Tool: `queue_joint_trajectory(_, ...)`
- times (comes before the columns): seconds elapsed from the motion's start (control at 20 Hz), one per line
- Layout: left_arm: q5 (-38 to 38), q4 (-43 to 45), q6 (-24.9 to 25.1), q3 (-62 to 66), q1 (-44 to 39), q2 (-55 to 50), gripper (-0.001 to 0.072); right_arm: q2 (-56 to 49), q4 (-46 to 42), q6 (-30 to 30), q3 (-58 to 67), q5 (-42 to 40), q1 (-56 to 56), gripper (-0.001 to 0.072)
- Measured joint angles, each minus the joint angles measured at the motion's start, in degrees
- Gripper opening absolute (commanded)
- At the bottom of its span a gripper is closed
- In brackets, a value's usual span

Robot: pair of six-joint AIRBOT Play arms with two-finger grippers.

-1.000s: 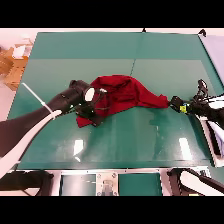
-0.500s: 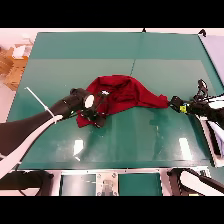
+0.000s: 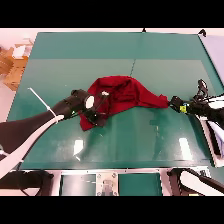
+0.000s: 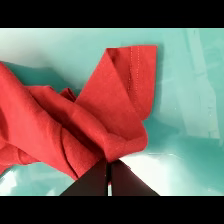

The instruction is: Fold the shirts.

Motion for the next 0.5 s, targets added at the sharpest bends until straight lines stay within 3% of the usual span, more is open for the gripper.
queue_joint_trajectory(0.2,-8.0,0.1,2.4,4.7,0.1,3.1,0.0029,0.0,0.0,0.0,0.0,0.0,0.0,0.0014)
queue_joint_trajectory(0.45,-12.2,-1.1,5.8,8.0,1.5,4.8,0.0031,0.0,0.0,0.0,0.0,0.7,0.0,0.0013)
queue_joint_trajectory(0.5,-12.8,-1.6,6.1,8.2,2.3,4.8,0.0212,0.0,0.0,0.0,-0.2,1.2,0.0,0.0014)
